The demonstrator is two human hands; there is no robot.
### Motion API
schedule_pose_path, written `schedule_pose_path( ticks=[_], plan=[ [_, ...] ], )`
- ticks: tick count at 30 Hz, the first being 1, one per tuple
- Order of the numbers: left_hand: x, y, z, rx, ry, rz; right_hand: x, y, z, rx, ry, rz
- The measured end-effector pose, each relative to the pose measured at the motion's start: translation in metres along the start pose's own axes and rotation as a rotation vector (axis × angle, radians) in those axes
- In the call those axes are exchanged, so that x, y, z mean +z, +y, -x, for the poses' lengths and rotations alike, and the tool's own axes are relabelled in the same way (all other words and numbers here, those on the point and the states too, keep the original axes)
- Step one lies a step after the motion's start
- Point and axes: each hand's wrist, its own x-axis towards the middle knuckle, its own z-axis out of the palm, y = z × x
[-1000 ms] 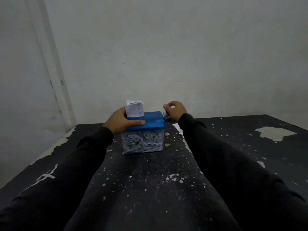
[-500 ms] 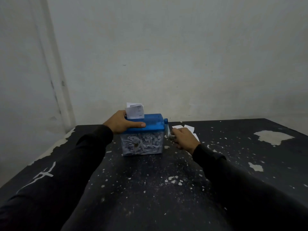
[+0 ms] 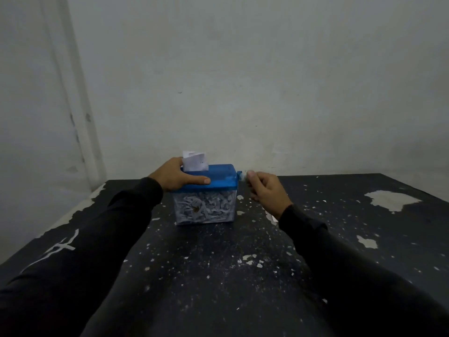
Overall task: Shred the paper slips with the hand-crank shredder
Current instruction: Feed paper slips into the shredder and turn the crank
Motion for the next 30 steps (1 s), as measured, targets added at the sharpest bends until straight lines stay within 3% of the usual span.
schedule_pose_path(
  ticks=[6,13,17,25,30],
  plan=[
    [0.001,-0.002,0.001,0.033,0.010,-0.012,0.003,-0.022,-0.060,-0.011,0.171,0.066],
    [0.004,-0.013,-0.001,0.016,0.071,-0.010,0.016,0.006,-0.106,0.073,0.308,0.203],
    [0.008,-0.010,0.000,0.012,0.107,0.011,0.020,0.018,-0.108,0.128,0.279,0.280],
    [0.007,-0.006,0.001,-0.012,0.079,0.004,0.017,0.046,-0.058,0.304,0.040,0.454],
    [0.003,-0.003,0.001,-0.014,0.055,-0.035,0.021,0.040,-0.004,0.279,0.067,0.322]
  ],
)
